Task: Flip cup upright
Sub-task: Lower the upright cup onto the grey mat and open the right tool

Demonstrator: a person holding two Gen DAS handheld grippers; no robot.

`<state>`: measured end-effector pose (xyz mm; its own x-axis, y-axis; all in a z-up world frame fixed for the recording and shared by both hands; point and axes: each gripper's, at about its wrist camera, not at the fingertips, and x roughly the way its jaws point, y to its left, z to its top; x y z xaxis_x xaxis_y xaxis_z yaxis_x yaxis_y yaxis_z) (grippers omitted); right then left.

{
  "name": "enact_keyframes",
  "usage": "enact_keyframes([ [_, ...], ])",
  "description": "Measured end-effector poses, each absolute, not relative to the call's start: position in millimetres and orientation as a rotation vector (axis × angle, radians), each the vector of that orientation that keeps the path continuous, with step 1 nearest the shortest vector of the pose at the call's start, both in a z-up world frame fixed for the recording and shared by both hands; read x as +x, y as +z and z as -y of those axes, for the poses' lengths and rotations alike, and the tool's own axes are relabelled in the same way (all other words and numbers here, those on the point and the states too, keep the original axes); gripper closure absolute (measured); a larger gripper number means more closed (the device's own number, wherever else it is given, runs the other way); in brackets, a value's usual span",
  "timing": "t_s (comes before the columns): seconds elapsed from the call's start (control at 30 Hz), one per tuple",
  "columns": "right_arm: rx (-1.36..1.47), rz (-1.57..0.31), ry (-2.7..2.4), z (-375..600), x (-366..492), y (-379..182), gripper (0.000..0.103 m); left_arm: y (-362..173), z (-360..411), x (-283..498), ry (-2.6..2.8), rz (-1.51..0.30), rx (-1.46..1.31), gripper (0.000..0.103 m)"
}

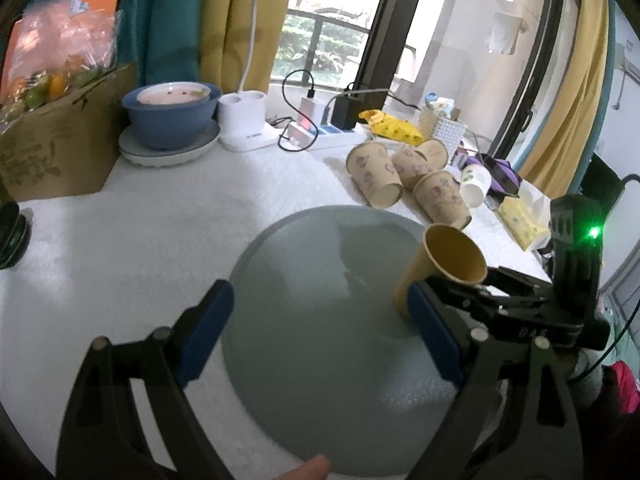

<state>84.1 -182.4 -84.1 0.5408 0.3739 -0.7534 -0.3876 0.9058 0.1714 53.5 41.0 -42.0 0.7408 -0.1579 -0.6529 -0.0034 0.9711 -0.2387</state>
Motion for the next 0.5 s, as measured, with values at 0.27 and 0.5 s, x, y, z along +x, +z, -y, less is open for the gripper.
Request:
enact_keyframes([
  [0.27, -0.032, -0.848, 0.428, 186.8, 63.5, -67.2, 0.019, -27.7, -34.9, 31.5, -0.078, -0.692, -0.214, 0.013],
  [0.5, -0.049, -0.791, 0.414, 189.0, 40.0, -42.4, 0.019, -7.3, -27.4, 11.8, -0.084, -0.630, -0.193, 0.013],
])
